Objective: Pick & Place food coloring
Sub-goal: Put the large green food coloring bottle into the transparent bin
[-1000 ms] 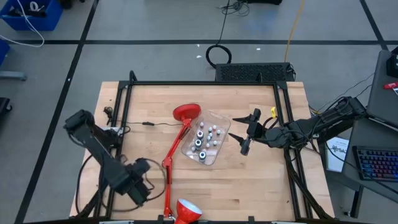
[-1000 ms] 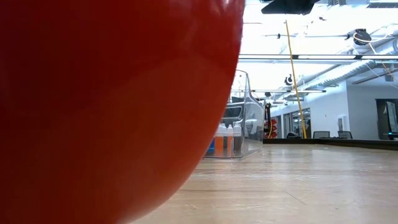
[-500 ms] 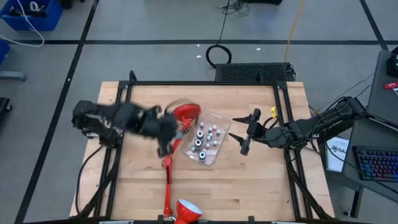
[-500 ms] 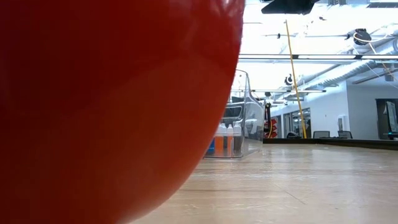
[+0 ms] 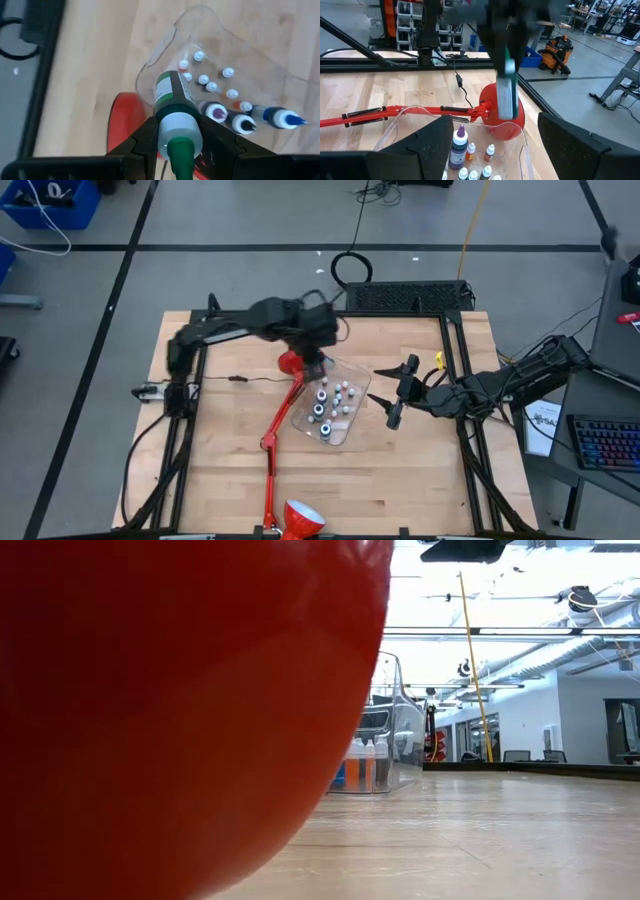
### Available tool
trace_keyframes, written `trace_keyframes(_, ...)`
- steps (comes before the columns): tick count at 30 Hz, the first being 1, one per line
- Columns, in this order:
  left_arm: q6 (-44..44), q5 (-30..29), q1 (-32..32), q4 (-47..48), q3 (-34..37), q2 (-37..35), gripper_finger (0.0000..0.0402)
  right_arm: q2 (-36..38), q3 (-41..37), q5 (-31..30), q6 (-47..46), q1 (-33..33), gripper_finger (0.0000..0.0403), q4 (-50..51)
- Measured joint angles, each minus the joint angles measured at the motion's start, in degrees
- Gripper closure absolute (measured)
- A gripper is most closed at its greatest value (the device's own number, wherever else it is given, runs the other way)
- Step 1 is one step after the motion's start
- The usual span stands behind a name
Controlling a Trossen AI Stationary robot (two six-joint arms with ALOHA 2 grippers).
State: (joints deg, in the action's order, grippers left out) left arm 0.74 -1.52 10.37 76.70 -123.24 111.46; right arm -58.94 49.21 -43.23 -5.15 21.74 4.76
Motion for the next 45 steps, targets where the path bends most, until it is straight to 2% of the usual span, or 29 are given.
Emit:
trace_keyframes(7, -6.16, 3.22, 1.29, 0.42, -4.90, 10.44, 0.0282, 0.00, 0.00, 0.00, 0.00, 0.00, 0.0124, -0.10)
trace_keyframes(16, -7.52, 3.00, 1.20, -1.19, -4.81, 15.92, 0.0282, 0.00, 0.00, 0.00, 0.00, 0.00, 0.0124, -0.16)
trace_keyframes(28, -5.99, 2.55, 1.22, -2.26, -4.44, 18.19, 0.0282, -0.02, 0.00, -0.01, 0.00, 0.00, 0.0124, -0.17)
trace_keyframes(32, -5.05, 2.48, 1.24, -2.26, -2.32, 18.64, 0.0282, -0.01, 0.00, -0.01, 0.01, 0.00, 0.0124, -0.18)
trace_keyframes(40, -4.43, 7.00, 1.23, -3.55, 1.74, 18.76, 0.0282, 0.00, 0.00, -0.01, 0.00, 0.00, 0.0124, -0.20)
trace_keyframes(45, -3.48, 5.99, 1.14, -3.74, 2.03, 18.76, 0.0282, -0.01, 0.00, -0.01, 0.01, 0.00, 0.0124, -0.18)
